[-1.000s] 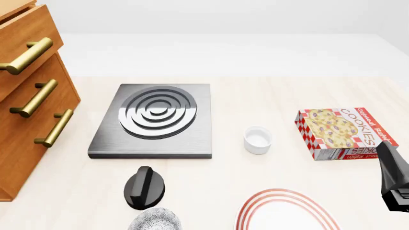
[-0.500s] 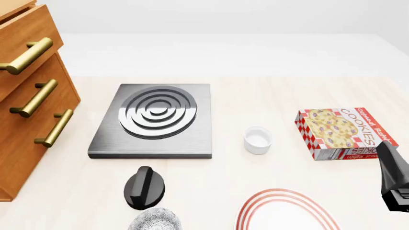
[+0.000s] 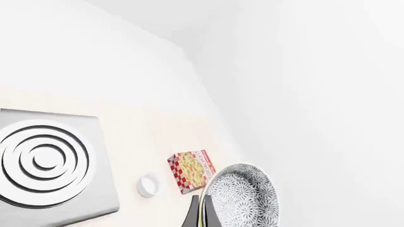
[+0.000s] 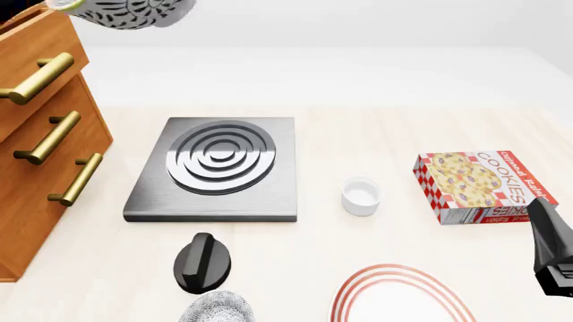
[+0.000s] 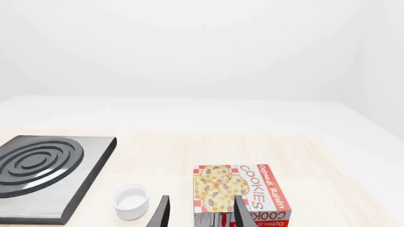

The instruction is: Pick the akita bowl on the wooden cabinet and place it on the plate.

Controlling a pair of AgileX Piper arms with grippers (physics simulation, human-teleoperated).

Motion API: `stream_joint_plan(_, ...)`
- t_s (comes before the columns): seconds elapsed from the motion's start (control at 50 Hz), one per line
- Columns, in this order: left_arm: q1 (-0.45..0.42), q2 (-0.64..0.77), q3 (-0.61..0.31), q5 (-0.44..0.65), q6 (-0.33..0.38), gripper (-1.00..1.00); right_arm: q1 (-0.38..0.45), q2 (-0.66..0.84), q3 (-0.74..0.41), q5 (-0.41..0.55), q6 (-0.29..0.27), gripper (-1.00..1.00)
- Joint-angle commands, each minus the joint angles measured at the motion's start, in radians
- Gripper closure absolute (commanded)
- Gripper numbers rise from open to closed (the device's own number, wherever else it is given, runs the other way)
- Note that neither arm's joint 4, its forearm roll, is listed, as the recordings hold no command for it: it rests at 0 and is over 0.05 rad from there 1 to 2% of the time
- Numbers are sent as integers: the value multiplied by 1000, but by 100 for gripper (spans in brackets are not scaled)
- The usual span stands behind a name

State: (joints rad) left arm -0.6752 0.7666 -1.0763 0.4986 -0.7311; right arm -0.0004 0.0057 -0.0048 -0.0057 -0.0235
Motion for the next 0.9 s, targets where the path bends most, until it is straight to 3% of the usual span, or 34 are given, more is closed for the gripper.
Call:
stream_joint_plan(0.02,-70,40,51,-29,22,100,0,0,0,0,0,-100)
stream_joint_plan(0.9,-170,183,90,-22,99,100,0,0,0,0,0,-100)
